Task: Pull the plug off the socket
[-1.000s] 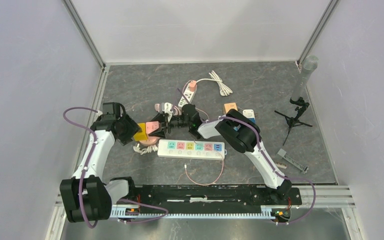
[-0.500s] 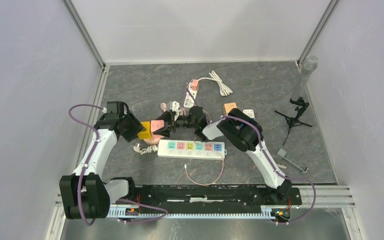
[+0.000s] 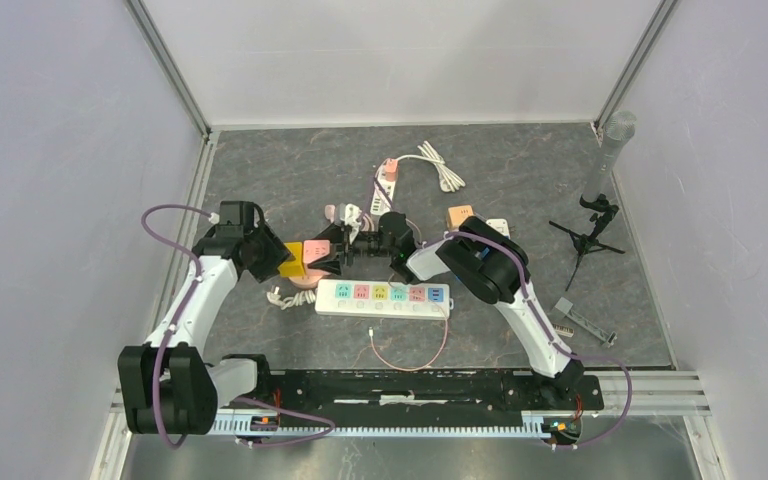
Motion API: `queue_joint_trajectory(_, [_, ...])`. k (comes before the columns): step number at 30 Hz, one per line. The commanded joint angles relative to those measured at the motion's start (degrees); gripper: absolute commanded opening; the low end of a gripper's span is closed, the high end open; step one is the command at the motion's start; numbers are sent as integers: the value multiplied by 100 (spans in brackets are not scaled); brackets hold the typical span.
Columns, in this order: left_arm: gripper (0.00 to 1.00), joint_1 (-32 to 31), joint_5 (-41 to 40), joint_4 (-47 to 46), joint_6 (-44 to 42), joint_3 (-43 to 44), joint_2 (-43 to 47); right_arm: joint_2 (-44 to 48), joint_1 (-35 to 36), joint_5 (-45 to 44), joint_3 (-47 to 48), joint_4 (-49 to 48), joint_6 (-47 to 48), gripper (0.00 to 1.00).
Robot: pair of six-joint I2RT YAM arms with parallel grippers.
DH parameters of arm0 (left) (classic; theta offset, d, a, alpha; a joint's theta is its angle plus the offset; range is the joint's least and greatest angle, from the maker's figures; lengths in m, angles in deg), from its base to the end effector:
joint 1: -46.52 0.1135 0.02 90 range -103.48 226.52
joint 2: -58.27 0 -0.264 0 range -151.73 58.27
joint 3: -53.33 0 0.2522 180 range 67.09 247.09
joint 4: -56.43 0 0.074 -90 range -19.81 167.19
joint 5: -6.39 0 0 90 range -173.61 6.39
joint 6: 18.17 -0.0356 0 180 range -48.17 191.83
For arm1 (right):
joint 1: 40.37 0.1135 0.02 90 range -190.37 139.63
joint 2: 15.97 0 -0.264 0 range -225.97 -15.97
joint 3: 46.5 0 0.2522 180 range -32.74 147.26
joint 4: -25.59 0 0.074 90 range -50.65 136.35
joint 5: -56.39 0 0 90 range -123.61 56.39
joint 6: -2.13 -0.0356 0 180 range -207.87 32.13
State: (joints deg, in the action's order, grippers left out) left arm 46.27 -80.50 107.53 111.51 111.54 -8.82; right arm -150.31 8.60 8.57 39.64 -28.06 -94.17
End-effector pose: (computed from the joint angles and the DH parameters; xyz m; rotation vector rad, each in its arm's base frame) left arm 0.2212 -0.0029 0.2229 -0.8759 2.5014 -0.3103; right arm 0.2922 0.3722 0.1238 -1.1523 1.1799 1.2934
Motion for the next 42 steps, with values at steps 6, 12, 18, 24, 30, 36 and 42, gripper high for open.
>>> queue_joint_trajectory(6, [55,-181,-661,274,28,-243,-520,543,263,299,-4,175,902,0])
queue_joint_trajectory(12, [55,-207,-724,264,20,-256,-476,159,-30,666,313,-1342,-1291,0])
queue_joint_trajectory(18, [55,-307,-775,251,83,-276,-622,451,95,541,239,72,-25,0])
queue_joint_trajectory(24, [55,-351,-803,237,97,-271,-664,448,43,520,169,-386,-461,0])
queue_joint_trajectory(30, [55,-348,-810,247,92,-264,-664,265,-35,676,292,-904,-1127,0])
queue_joint_trajectory(36, [55,-376,-889,256,84,-249,-674,665,168,337,-179,-120,335,0])
queue_joint_trajectory(42, [55,-413,-900,256,92,-269,-654,187,-121,509,157,-1858,-1795,0])
